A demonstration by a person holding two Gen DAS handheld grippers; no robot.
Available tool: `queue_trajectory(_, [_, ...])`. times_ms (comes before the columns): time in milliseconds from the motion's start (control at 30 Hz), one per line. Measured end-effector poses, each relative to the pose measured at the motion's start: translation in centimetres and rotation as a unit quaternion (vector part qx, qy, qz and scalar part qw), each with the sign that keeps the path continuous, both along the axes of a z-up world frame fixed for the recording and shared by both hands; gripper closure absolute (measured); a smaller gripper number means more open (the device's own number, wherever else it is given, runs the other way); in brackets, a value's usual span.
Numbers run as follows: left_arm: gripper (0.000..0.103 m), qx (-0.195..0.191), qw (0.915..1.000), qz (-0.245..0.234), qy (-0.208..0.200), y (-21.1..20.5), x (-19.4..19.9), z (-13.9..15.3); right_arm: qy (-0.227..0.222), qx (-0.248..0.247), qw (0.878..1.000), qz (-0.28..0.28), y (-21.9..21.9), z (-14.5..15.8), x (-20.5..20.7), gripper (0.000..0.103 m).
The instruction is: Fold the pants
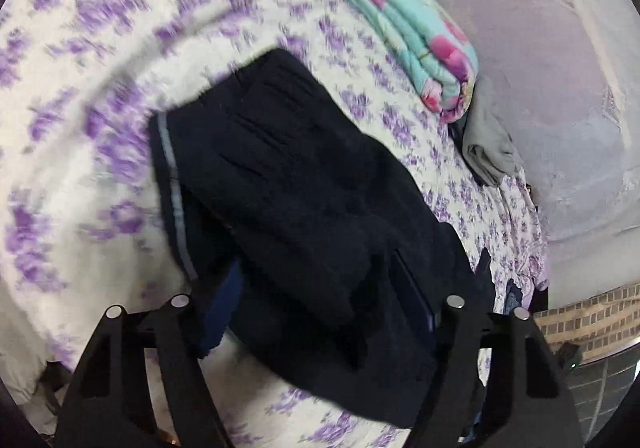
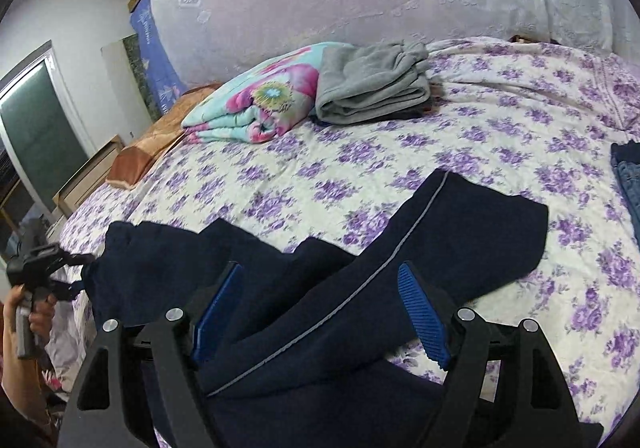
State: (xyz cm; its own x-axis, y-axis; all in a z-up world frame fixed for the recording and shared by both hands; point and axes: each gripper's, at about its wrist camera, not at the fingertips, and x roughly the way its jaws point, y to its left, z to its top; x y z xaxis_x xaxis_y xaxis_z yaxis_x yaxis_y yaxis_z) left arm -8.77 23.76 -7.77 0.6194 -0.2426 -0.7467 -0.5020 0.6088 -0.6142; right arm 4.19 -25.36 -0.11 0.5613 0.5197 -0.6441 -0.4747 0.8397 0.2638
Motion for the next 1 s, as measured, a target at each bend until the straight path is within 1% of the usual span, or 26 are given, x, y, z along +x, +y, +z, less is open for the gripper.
queue_trajectory(67, [0.038, 0.006, 0.9999, 0.011, 0.01, 0.4, 1.0, -0.6, 0.006, -0.001, 1.0, 0.003, 0.1, -0.5, 0.2, 0.023])
queue_trajectory(100, [0.042, 0.019, 0.9993, 0.032, 0.01, 0.7, 1.2, -0.8, 0.008, -0.001, 1.0, 0.006, 0.2, -0.8, 0.3, 0.023])
queue_trajectory(133, [0.064, 0.041, 0.998, 0.047, 0.014, 1.0, 1.3, -0.6, 0.011, 0.0, 1.0, 0.007, 0.2, -0.9, 0.4, 0.023])
queue_trajectory(167, [0.093, 0.065, 0.996, 0.057, 0.022, 1.1, 1.2, -0.3, 0.015, 0.0, 1.0, 0.007, 0.1, -1.2, 0.5, 0.023])
queue_trajectory(200, [0.094, 0.123, 0.99, 0.056, 0.04, 0.5, 0.8, 0.8, 0.017, -0.001, 1.0, 0.006, -0.1, -1.3, 0.5, 0.023])
queue_trajectory(233, [0.094, 0.146, 0.9876, 0.045, 0.035, 0.0, 0.1, 1.8, 0.016, 0.0, 1.0, 0.005, -0.3, -1.3, 0.5, 0.023])
queue_trajectory(333, [0.093, 0.188, 0.9814, 0.02, 0.034, -0.8, -2.0, 4.2, 0.02, 0.002, 1.0, 0.007, -0.5, -1.8, 0.8, 0.023])
queue_trajectory(400, [0.086, 0.245, 0.9664, 0.027, 0.072, -0.4, -2.2, 3.1, 0.027, -0.015, 1.0, 0.0, -0.2, -2.3, 1.3, 0.023])
queue_trajectory(433, [0.071, 0.273, 0.9562, 0.026, 0.102, 0.0, -1.5, 1.5, 0.031, -0.026, 0.999, -0.007, 0.0, -2.6, 1.7, 0.023])
queue_trajectory(467, [0.044, 0.288, 0.9482, 0.018, 0.133, 0.4, -0.6, 0.0, 0.038, -0.037, 0.998, -0.023, -0.1, -2.8, 2.3, 0.023])
queue_trajectory(500, [0.04, 0.29, 0.9446, 0.023, 0.152, 0.9, -0.3, -1.8, 0.043, -0.042, 0.998, -0.036, -0.4, -2.9, 2.7, 0.023])
queue_trajectory(533, [0.039, 0.284, 0.9479, 0.042, 0.138, 1.0, -0.6, -1.5, 0.047, -0.047, 0.997, -0.049, -0.6, -2.8, 3.1, 0.02])
queue_trajectory(567, [0.039, 0.285, 0.9473, 0.046, 0.14, 0.8, -0.8, -0.6, 0.049, -0.053, 0.996, -0.058, -0.8, -2.8, 3.4, 0.017])
queue_trajectory(600, [0.039, 0.299, 0.9429, 0.039, 0.141, 0.4, -0.8, 0.4, 0.051, -0.063, 0.994, -0.073, -1.0, -2.7, 3.8, 0.017])
queue_trajectory(633, [0.036, 0.32, 0.9363, 0.039, 0.14, 0.0, -1.1, 1.3, 0.052, -0.073, 0.992, -0.083, -1.1, -2.6, 4.2, 0.016])
queue_trajectory(667, [0.03, 0.349, 0.9262, 0.049, 0.134, -0.5, -1.7, 2.6, 0.048, -0.086, 0.991, -0.088, -0.8, -2.3, 4.8, 0.016])
queue_trajectory(700, [0.024, 0.371, 0.9186, 0.059, 0.123, -0.7, -2.0, 3.5, 0.043, -0.095, 0.991, -0.088, -0.4, -2.2, 5.3, 0.016])
queue_trajectory(733, [0.012, 0.394, 0.9106, 0.071, 0.103, -1.1, -2.6, 4.9, 0.038, -0.111, 0.989, -0.092, 0.3, -2.2, 6.2, 0.016])
queue_trajectory(767, [0.01, 0.401, 0.9084, 0.078, 0.088, -1.2, -3.0, 5.6, 0.034, -0.132, 0.986, -0.1, 1.2, -2.2, 7.4, 0.016])
queue_trajectory(800, [0.01, 0.404, 0.9091, 0.081, 0.064, -1.6, -3.5, 6.5, 0.03, -0.149, 0.983, -0.105, 1.9, -2.5, 8.5, 0.016])
queue_trajectory(833, [0.008, 0.398, 0.9133, 0.075, 0.043, -1.9, -3.6, 7.2, 0.029, -0.169, 0.979, -0.109, 2.8, -2.8, 9.8, 0.016])
queue_trajectory(867, [0.007, 0.386, 0.9204, 0.06, 0.024, -2.4, -3.4, 7.5, 0.032, -0.192, 0.974, -0.116, 3.7, -3.3, 11.3, 0.016])
queue_trajectory(900, [0.007, 0.373, 0.9265, 0.046, 0.015, -2.7, -3.0, 7.4, 0.043, -0.23, 0.963, -0.132, 4.9, -4.4, 13.5, 0.016])
queue_trajectory(933, [0.007, 0.355, 0.9343, 0.028, 0.009, -3.1, -2.3, 7.1, 0.055, -0.245, 0.958, -0.142, 5.3, -5.1, 14.6, 0.016])
queue_trajectory(967, [0.007, 0.337, 0.9414, 0.012, 0.005, -3.6, -1.7, 6.6, 0.069, -0.254, 0.953, -0.15, 5.7, -5.9, 15.8, 0.023])
queue_trajectory(1000, [0.007, 0.316, 0.9487, -0.005, 0.0, -4.3, -1.1, 5.9, 0.09, -0.252, 0.951, -0.155, 5.8, -6.9, 17.1, 0.033])
